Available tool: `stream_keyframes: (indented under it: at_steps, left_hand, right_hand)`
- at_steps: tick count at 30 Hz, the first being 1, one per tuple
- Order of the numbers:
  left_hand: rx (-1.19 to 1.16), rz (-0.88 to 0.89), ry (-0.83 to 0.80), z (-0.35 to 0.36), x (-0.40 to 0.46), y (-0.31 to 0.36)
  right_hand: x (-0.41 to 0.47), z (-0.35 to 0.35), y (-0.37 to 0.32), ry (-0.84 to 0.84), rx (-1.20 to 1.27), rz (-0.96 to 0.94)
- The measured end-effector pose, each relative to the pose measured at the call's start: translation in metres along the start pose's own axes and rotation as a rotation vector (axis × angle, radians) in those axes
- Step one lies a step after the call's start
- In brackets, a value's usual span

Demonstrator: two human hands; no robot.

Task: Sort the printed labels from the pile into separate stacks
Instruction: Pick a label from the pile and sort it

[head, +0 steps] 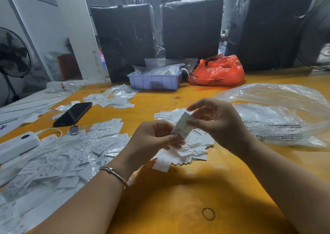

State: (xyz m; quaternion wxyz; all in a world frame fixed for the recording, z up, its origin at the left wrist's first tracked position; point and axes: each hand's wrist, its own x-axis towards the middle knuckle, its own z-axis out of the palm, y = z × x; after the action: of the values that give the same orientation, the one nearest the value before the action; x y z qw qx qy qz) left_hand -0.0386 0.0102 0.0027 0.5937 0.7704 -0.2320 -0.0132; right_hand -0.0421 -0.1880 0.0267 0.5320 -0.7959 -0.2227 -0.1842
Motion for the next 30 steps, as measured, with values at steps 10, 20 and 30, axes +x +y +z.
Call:
stream_keyframes:
  at_steps: [10,20,30]
  left_hand:
    - [-0.049,-0.04,0.037,0.0,0.002,-0.003]
    - [-0.106,-0.059,0.087,0.0,0.001,-0.001]
    - [0.189,-0.119,0.617,-0.055,0.002,-0.006]
  right_hand:
    - [-0.006,0.011,0.006,0.071,-0.129,-0.074]
    - [-0.002,0.012,0.008,-0.126,-0.084,-0.018]
    - [0.009,-0.025,0.03,0.315,-0.771,0.076]
